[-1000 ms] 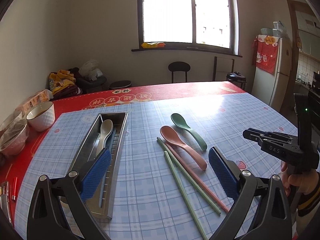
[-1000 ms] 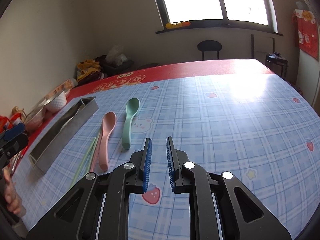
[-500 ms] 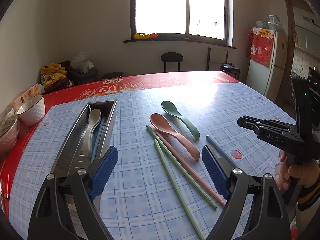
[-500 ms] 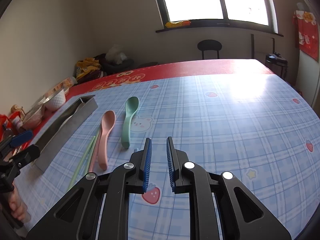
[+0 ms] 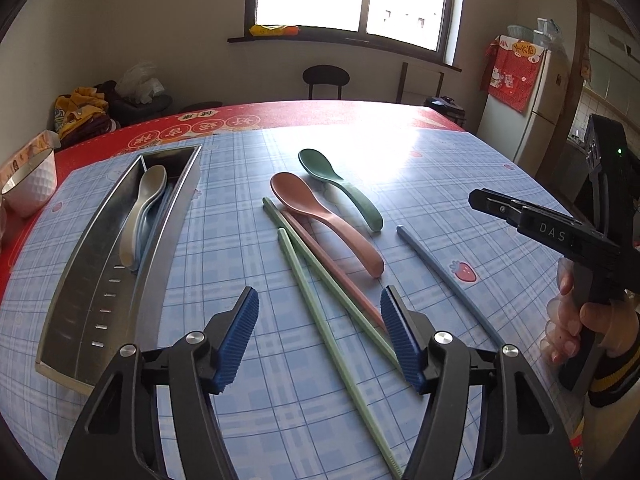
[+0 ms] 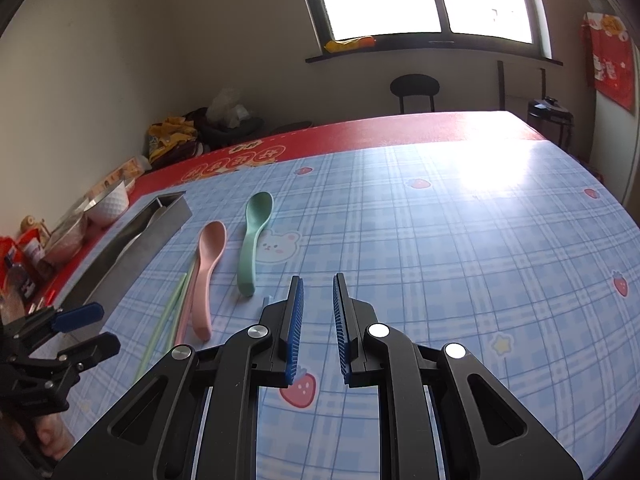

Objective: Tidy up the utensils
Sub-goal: 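Move the left gripper above the green chopstick while the right gripper withdraws from the tray, then close the left gripper on the green chopstick and lift it, then close the right gripper on the pink spoon handle and lift it while the left holds the green chopstick, then carry the green chopstick into the steel tray and open the left gripper while the right holds the pink spoon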

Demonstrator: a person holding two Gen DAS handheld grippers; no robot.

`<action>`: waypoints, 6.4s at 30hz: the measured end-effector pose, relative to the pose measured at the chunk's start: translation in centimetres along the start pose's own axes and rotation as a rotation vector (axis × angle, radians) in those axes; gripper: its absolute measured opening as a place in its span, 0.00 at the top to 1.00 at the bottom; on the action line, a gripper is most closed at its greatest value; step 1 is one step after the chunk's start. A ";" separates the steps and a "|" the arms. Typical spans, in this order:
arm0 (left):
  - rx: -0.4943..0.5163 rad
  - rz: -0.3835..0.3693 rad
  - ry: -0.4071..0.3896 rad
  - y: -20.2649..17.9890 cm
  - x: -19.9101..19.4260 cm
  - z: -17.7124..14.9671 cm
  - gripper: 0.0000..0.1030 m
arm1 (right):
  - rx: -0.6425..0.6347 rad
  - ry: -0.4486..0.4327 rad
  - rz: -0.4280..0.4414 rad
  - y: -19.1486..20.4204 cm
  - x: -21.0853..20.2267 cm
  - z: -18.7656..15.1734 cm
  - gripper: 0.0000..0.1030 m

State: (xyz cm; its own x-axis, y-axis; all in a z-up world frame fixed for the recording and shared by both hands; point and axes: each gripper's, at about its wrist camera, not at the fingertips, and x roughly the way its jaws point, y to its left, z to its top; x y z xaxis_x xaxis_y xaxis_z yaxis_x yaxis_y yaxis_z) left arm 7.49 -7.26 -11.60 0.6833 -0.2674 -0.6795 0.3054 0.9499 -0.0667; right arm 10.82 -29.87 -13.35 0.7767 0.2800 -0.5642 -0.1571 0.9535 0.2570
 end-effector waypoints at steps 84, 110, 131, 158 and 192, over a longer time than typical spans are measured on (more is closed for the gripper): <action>-0.203 -0.042 0.025 3.3 1.5 -1.1 0.95 | 0.003 0.008 0.002 -0.1 0.2 0.1 0.84; -0.260 -0.086 -0.058 4.8 -0.3 -1.4 0.95 | -0.075 0.250 0.122 8.0 7.2 2.5 0.84; -0.254 -0.099 -0.073 4.6 -0.7 -1.5 0.95 | 0.023 0.380 0.152 8.7 11.1 1.1 0.84; -0.244 -0.080 -0.068 4.4 -0.5 -1.5 0.95 | 0.223 0.170 0.130 6.5 5.0 -1.6 0.89; -0.286 -0.120 -0.028 10.1 -4.1 4.8 0.95 | 0.210 0.052 0.198 5.2 2.4 -2.6 0.89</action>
State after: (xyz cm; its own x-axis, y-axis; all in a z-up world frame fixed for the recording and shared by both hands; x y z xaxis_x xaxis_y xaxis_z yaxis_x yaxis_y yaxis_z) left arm 10.95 2.67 -5.93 0.6727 -0.3809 -0.6344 0.1885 0.9173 -0.3509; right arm 10.27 -23.93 -15.40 0.7106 0.4691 -0.5244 -0.1686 0.8371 0.5204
